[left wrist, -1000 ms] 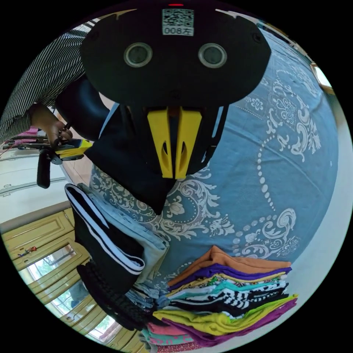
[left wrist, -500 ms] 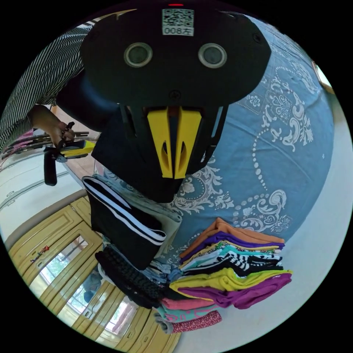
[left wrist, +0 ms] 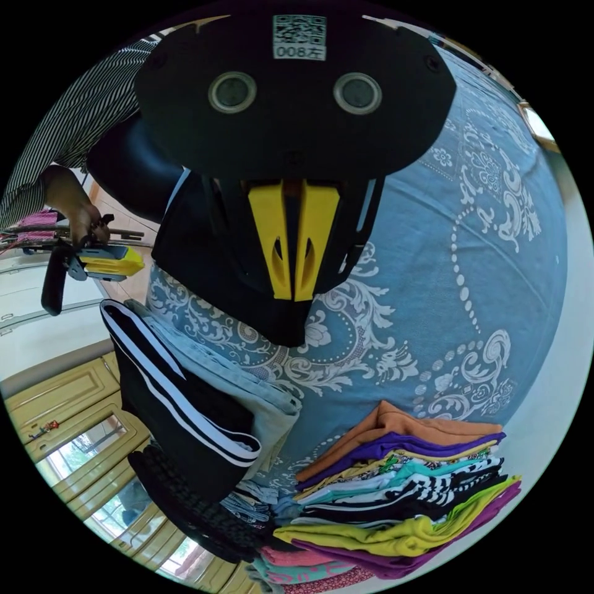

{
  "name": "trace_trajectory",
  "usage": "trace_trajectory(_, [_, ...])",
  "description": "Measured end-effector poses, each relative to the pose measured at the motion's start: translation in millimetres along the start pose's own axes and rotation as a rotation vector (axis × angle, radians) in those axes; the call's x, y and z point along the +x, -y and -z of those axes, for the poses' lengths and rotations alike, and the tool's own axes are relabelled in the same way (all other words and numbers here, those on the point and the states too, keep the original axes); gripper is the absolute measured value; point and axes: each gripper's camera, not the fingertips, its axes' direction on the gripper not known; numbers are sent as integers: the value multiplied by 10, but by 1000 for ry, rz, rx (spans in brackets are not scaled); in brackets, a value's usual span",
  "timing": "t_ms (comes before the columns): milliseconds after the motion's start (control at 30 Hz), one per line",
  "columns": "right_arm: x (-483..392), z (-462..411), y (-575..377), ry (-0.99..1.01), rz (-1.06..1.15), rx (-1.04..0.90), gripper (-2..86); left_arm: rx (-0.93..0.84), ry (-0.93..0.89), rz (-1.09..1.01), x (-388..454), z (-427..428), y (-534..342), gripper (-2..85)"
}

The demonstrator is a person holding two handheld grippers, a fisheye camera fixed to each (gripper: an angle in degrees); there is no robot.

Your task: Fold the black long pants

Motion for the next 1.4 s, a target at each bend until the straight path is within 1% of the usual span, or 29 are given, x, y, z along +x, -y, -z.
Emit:
trace_trajectory(133, [-171, -123, 111, -48, 75, -32, 55, -7, -3, -7, 35, 19, 68, 6])
trace_trajectory(300, [-354, -316, 196, -135, 139, -85, 9, -6, 1, -17, 62, 70, 134, 6])
trace_trajectory(533, [-494, -150, 222, -77, 177, -122, 3, 32, -22, -48, 91, 204, 171, 7])
trace_trajectory(733, [-521, -152, 348, -82, 164, -108, 27, 7, -20, -60, 75, 51, 213, 9])
trace_trajectory(800, [-651, -253, 445, -131, 199, -99, 59, 7, -21, -55, 59, 8, 214, 8])
trace_trajectory(900, [-791, -481, 516, -181, 239, -139, 68, 9, -35, -45, 12, -67, 205, 8])
trace_trajectory(967, [-835, -603, 534, -177, 237, -166, 58, 11, -41, -39, -20, -117, 198, 8])
trace_trajectory(1167, [-1097, -655, 600, -265, 307, -136, 22, 19, -49, -37, -109, -311, 142, 7])
trace_trajectory(1400, [-1343, -698, 674, -300, 342, -125, 11, 46, -64, -46, -227, -526, 10, 7])
